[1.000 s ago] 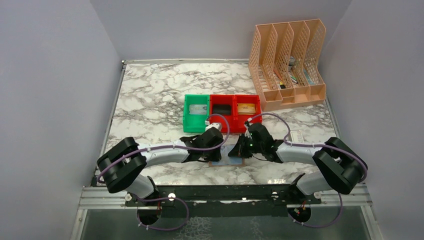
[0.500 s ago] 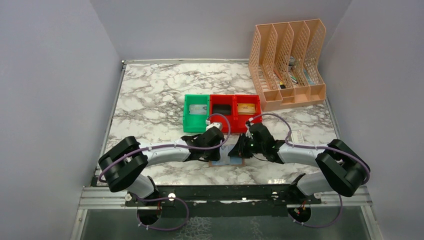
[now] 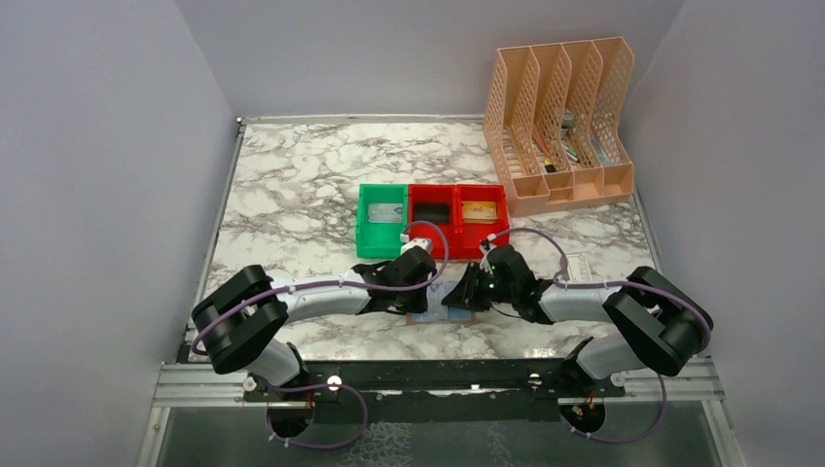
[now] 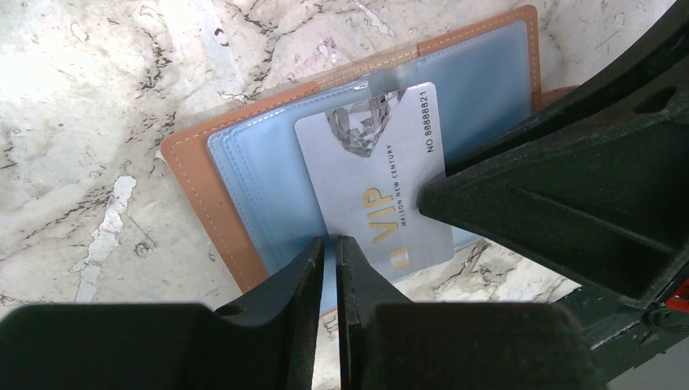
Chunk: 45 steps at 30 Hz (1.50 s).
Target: Take the credit cards out of the card holder
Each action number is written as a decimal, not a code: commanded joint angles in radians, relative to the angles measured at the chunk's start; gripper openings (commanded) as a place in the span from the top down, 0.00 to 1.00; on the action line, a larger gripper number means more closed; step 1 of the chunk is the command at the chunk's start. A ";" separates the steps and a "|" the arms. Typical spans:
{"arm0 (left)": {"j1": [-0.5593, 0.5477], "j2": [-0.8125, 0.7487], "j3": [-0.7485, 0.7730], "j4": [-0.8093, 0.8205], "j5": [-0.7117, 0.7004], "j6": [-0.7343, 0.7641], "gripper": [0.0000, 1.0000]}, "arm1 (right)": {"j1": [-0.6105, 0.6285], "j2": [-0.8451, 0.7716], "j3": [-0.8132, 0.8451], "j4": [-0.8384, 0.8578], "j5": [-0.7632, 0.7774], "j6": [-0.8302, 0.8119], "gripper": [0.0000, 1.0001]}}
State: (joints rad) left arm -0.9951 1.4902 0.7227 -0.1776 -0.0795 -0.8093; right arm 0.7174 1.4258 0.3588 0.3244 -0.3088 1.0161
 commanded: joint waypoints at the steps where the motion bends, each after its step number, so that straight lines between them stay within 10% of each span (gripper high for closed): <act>1: 0.000 0.007 -0.006 -0.044 -0.016 0.015 0.85 | -0.004 0.021 -0.013 0.055 -0.012 0.018 0.86; 12: 0.000 0.009 -0.004 -0.050 -0.015 0.019 0.86 | -0.051 -0.048 -0.061 0.041 -0.041 -0.006 0.97; 39: 0.000 0.051 0.024 -0.047 0.024 0.034 0.88 | -0.052 0.148 -0.018 0.296 -0.175 0.043 0.83; 45: 0.000 0.043 0.019 -0.048 0.021 0.033 0.89 | -0.052 0.112 -0.031 0.271 -0.145 0.055 0.97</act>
State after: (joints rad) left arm -0.9951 1.5116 0.7467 -0.1928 -0.0719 -0.7864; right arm 0.6666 1.5635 0.3222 0.5800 -0.4656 1.0660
